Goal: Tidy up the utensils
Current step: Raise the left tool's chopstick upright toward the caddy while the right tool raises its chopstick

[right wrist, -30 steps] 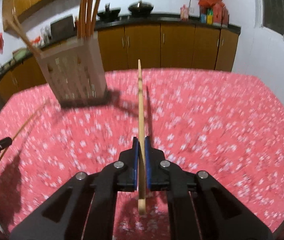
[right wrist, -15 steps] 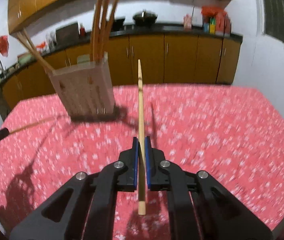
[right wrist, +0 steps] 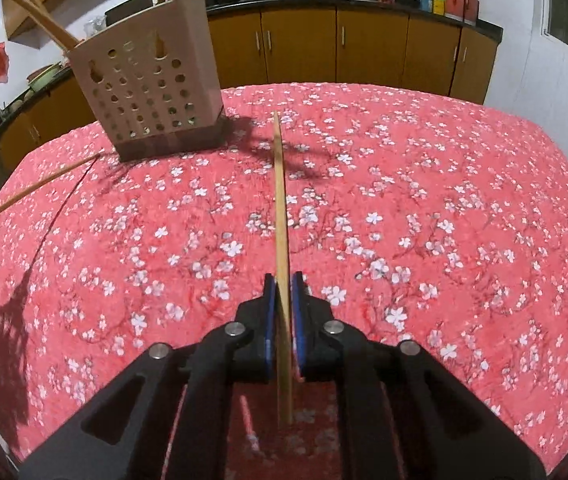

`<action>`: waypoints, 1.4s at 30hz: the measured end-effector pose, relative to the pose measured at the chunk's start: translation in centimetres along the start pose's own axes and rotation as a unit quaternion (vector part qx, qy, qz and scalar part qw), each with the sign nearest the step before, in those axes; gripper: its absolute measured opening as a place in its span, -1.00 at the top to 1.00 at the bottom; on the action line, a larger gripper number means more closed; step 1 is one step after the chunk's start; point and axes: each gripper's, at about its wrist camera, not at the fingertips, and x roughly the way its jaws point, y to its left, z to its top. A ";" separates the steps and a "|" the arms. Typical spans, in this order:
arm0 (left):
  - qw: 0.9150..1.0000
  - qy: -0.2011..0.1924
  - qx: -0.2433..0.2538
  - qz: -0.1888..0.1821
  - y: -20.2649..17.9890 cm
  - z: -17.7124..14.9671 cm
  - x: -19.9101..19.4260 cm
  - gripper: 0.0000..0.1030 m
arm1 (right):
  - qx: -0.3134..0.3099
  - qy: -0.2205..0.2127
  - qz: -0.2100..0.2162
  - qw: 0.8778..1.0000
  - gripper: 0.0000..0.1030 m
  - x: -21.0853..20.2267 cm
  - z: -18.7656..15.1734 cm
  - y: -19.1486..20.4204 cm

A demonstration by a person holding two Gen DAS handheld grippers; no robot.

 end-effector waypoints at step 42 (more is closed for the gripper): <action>0.996 -0.088 -0.013 -0.020 0.1 3.9 -4.9 0.86 | 0.020 -0.187 0.027 0.982 0.85 -12.7 4.8 -0.8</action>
